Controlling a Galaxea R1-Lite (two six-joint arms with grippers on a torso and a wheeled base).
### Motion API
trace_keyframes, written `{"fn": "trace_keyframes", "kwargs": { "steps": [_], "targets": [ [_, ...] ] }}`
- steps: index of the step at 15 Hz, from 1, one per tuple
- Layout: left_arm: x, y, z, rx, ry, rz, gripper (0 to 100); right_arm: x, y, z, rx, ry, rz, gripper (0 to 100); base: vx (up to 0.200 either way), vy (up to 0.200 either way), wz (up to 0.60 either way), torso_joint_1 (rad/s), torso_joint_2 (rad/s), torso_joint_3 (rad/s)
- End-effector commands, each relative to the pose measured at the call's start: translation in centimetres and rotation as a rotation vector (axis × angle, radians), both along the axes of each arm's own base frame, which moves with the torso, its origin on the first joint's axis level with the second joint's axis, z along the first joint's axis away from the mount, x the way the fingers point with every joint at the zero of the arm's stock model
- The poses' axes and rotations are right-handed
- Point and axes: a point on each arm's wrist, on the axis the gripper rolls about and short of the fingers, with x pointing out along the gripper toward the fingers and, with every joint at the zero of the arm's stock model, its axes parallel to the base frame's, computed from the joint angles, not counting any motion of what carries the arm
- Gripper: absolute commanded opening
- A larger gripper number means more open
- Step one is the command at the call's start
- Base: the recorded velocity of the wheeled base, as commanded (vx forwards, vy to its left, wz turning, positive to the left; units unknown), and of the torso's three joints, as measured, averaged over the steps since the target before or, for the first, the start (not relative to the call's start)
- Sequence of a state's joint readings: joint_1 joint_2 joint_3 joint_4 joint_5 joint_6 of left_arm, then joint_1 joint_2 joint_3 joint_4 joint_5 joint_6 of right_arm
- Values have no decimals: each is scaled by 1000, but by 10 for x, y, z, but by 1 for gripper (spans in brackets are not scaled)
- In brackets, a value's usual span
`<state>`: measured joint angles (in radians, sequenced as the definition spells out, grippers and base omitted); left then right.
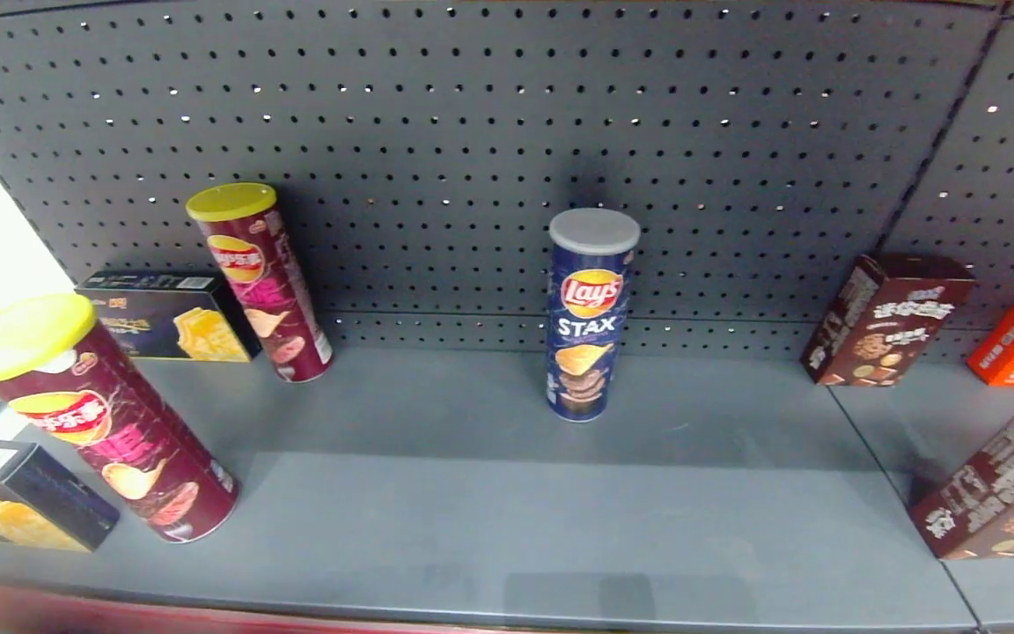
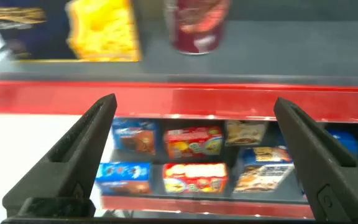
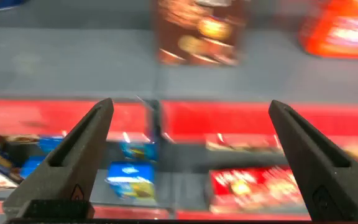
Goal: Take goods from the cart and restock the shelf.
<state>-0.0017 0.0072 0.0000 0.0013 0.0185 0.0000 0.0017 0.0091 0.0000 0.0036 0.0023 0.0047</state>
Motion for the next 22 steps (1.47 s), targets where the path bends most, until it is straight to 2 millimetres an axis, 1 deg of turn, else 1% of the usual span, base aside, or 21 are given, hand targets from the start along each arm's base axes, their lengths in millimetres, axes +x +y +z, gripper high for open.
{"fn": "trace_keyframes", "kwargs": {
  "steps": [1, 16, 22],
  "targets": [
    [0, 0, 0, 0, 1, 0, 100, 0, 0, 0, 0, 0, 1, 100, 0, 0, 600, 7, 2, -2],
    [0, 0, 0, 0, 1, 2, 100, 0, 0, 0, 0, 1, 1, 100, 0, 0, 600, 2, 0, 1],
    [0, 0, 0, 3, 1, -3, 100, 0, 0, 0, 0, 0, 1, 100, 0, 0, 0, 0, 0, 0]
  ]
}}
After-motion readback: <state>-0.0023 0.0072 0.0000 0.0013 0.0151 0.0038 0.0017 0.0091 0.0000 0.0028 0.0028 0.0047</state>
